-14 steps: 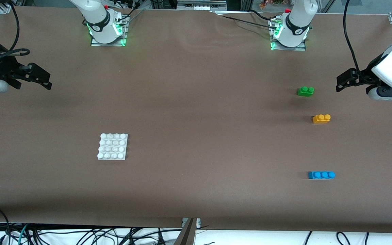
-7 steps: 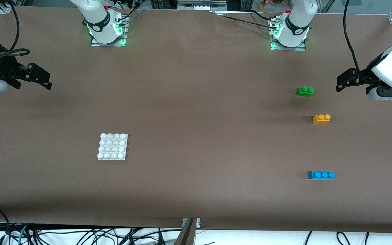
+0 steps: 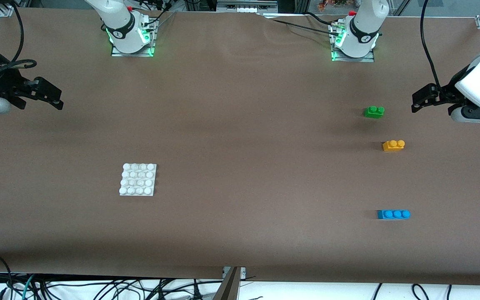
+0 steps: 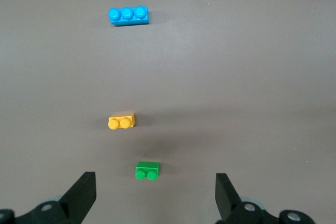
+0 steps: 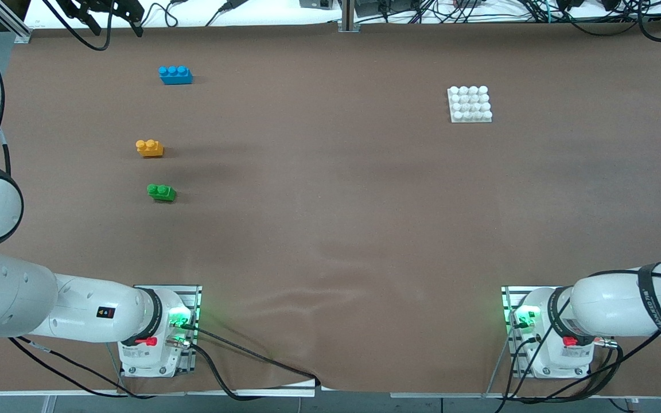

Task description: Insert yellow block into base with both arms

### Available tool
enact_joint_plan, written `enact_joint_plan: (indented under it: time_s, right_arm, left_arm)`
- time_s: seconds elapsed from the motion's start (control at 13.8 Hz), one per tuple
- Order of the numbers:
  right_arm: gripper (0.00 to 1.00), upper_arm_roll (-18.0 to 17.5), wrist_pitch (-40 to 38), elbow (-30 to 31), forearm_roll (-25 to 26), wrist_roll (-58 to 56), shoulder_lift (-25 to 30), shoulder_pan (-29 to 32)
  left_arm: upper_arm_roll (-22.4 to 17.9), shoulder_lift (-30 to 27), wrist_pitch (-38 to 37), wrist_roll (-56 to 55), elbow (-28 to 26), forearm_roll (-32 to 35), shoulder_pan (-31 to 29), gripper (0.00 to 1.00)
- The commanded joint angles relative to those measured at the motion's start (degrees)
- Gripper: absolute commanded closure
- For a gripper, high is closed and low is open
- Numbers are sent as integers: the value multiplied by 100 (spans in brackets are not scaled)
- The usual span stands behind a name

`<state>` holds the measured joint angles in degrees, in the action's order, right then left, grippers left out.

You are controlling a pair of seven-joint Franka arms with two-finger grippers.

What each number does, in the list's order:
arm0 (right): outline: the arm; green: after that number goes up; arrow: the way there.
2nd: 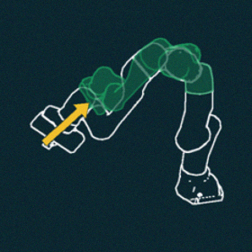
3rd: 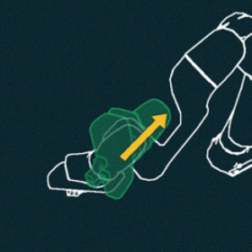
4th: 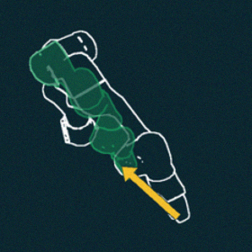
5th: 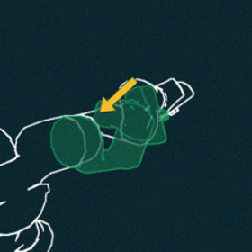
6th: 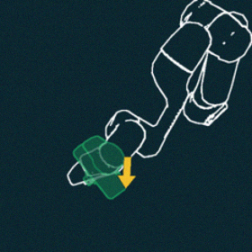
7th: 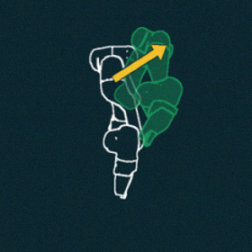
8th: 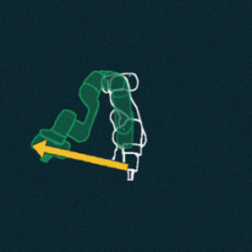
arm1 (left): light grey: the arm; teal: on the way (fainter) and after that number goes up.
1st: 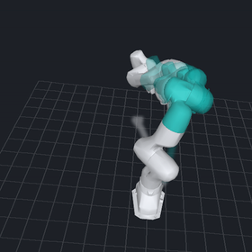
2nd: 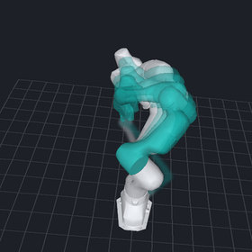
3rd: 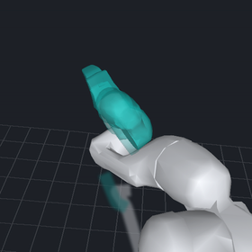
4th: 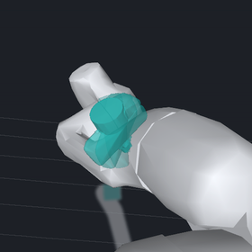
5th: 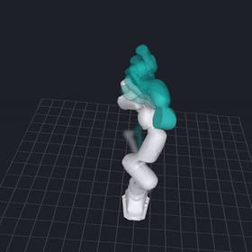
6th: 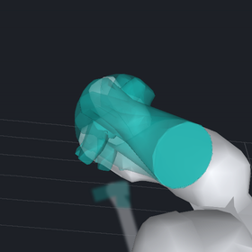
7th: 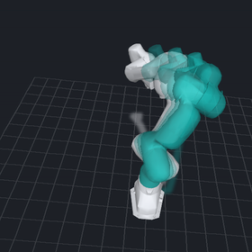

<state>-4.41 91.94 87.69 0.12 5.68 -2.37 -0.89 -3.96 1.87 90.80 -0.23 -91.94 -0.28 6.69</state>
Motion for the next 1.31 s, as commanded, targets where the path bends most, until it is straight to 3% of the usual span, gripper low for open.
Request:
enact_joint_plan:
  time_s: [0.0, 1.23]
  right_arm:
    - [0, -7, -18, -121, 6, 47, -27, -8]
    - [0, 1, 61, -147, -3, 82, -18, 1]
  left_arm:
    - [-26, -55, -80, 93, 10, -139, -19, 0]
    - [-52, -55, -72, 102, 10, -139, -63, 0]
